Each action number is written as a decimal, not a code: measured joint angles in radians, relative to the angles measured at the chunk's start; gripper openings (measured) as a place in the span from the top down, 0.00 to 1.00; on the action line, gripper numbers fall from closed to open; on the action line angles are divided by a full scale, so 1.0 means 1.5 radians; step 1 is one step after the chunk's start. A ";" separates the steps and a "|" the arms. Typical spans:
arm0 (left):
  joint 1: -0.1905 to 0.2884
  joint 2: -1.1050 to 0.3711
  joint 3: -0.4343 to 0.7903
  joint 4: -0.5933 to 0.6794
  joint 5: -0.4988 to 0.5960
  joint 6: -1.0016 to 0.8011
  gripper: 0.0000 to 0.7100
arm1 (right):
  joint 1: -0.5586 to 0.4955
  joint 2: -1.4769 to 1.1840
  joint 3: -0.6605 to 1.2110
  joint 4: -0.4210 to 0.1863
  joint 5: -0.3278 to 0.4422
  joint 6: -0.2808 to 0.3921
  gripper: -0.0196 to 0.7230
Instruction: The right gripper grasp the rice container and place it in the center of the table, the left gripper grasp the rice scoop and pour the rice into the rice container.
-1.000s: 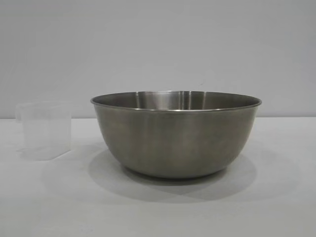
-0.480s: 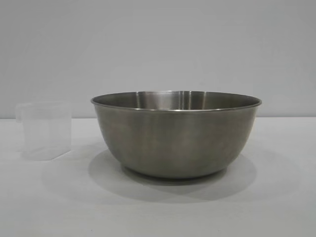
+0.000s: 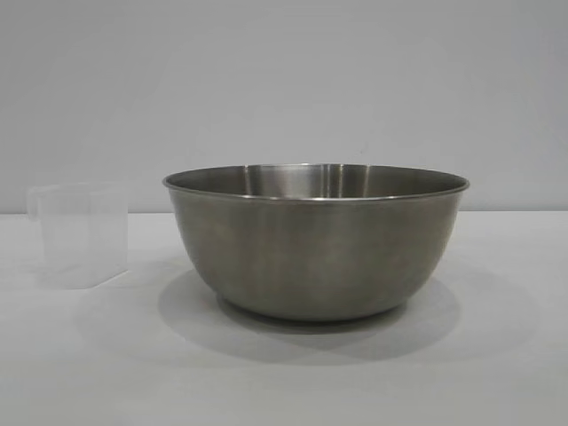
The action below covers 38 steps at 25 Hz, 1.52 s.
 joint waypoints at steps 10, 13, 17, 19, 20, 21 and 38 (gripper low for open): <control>0.000 0.000 0.027 0.010 0.000 -0.043 0.68 | 0.000 0.000 0.000 0.000 0.000 0.000 0.49; 0.000 0.000 0.027 0.012 -0.001 -0.046 0.68 | 0.000 0.000 0.000 0.000 0.000 0.000 0.49; 0.000 0.000 0.027 0.012 -0.003 -0.047 0.68 | 0.000 0.000 0.000 0.000 0.000 0.000 0.49; 0.000 0.000 0.027 0.012 -0.004 -0.047 0.68 | 0.000 0.000 0.000 0.000 0.000 0.000 0.49; 0.000 0.000 0.027 0.012 -0.004 -0.047 0.68 | 0.000 0.000 0.000 0.000 0.000 0.000 0.49; 0.000 0.000 0.027 0.012 -0.004 -0.047 0.68 | 0.000 0.000 0.000 0.000 0.000 0.000 0.49; 0.000 0.000 0.027 0.012 -0.004 -0.049 0.68 | 0.000 0.000 0.002 -0.058 0.000 0.075 0.49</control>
